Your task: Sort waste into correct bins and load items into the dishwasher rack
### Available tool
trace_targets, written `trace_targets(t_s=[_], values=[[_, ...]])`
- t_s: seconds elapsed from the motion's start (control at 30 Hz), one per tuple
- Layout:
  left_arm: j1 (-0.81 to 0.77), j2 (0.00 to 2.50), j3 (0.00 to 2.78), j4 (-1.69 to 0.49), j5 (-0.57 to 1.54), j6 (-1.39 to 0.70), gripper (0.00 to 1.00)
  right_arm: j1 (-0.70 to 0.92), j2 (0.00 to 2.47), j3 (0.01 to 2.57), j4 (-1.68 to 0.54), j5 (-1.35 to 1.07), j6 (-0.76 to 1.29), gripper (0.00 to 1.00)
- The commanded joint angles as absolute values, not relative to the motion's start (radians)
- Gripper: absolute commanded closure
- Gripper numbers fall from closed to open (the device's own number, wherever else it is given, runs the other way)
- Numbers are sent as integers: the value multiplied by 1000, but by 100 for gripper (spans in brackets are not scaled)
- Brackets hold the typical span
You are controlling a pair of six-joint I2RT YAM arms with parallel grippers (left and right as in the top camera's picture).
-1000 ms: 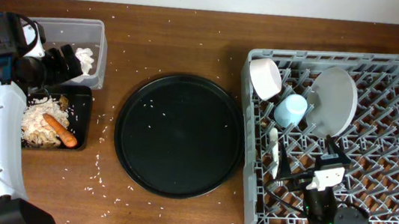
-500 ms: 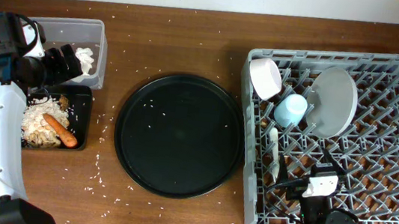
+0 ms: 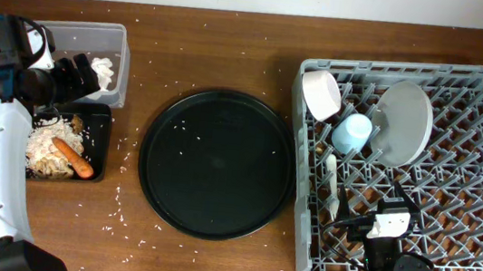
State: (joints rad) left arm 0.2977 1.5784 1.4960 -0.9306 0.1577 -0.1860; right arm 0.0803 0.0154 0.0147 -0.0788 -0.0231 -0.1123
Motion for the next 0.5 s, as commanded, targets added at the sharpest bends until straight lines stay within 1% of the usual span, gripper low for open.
trace_targets(t_s=[0.0, 0.2, 0.3, 0.4, 0.47], values=[[300, 1571, 1506, -929, 160, -173, 1, 85, 3, 6, -80, -11, -116, 2], [302, 1573, 1491, -929, 160, -173, 1, 85, 3, 6, -79, -11, -116, 2], [289, 1553, 1431, -929, 160, -173, 1, 85, 3, 6, -80, -11, -116, 2], [216, 1435, 1332, -929, 160, -173, 1, 85, 3, 6, -80, -11, -116, 2], [144, 1288, 1235, -929, 160, -173, 1, 85, 3, 6, -79, -11, -116, 2]])
